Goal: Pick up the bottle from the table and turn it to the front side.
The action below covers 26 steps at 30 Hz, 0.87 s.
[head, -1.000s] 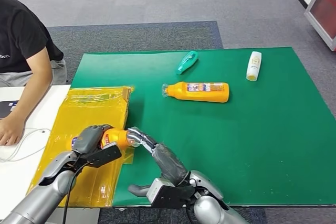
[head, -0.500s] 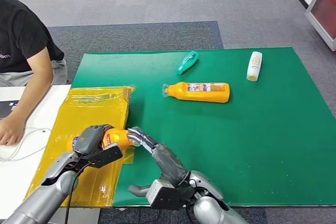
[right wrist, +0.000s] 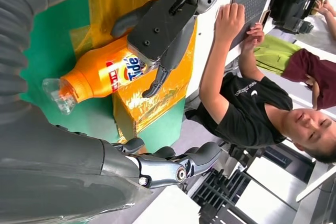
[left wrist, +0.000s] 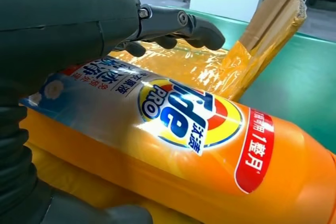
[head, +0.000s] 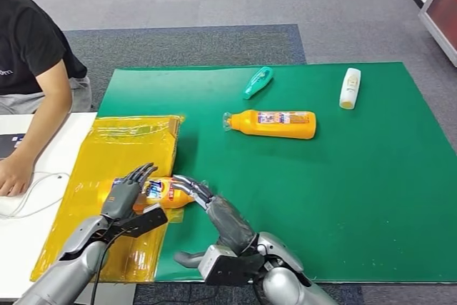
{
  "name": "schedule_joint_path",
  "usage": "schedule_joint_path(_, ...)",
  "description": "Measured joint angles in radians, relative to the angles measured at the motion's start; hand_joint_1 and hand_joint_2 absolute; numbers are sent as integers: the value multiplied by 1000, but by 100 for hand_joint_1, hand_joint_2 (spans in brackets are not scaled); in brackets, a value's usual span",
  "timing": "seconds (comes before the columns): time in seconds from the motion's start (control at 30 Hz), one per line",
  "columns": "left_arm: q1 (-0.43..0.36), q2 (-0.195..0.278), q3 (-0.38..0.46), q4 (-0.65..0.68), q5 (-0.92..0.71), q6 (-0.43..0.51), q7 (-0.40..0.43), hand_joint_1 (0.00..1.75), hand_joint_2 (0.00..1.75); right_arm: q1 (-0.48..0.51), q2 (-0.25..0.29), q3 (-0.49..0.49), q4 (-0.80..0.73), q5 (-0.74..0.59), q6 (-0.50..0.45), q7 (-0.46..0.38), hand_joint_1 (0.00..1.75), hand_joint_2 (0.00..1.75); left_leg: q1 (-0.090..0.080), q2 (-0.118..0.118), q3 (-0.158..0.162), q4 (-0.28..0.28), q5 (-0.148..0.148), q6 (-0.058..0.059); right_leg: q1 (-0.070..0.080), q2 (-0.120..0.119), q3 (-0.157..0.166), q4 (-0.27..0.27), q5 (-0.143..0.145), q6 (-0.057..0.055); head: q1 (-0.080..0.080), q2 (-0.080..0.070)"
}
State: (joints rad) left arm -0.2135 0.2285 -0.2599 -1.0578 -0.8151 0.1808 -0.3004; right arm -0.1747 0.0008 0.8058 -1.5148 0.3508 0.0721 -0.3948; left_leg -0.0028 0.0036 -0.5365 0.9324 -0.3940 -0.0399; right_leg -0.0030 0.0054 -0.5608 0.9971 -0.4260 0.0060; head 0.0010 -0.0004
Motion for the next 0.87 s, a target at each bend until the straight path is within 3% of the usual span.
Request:
schedule_joint_path(0.23,-4,-14,15,33,-14,48,-19,17,175,-1,0,1,0,0,0,0,0,175,-1,0,-5,0,0,2,-1,0,-4,0,1,2,0,0)
schedule_joint_path(0.37,-4,-18,20,42,-26,68,-25,9,175,-1,0,1,0,1,0,0,0,175,-1,0,-5,0,0,2,-1,0,-4,0,2,2,0,0)
schedule_joint_path(0.5,23,-19,22,14,-31,155,-73,0,175,1,0,1,0,0,-3,0,0,175,-1,0,-8,1,2,1,0,1,-8,0,4,1,0,0)
schedule_joint_path(0.67,112,-35,29,-228,85,298,-196,0,175,1,5,2,0,-7,-24,15,0,175,-1,0,-21,5,5,2,0,0,-20,0,7,3,0,0)
schedule_joint_path(0.87,161,-47,22,-494,11,483,-224,0,175,-16,21,6,11,-18,-46,31,0,175,-1,0,-26,7,4,3,0,0,-23,0,7,5,0,0)
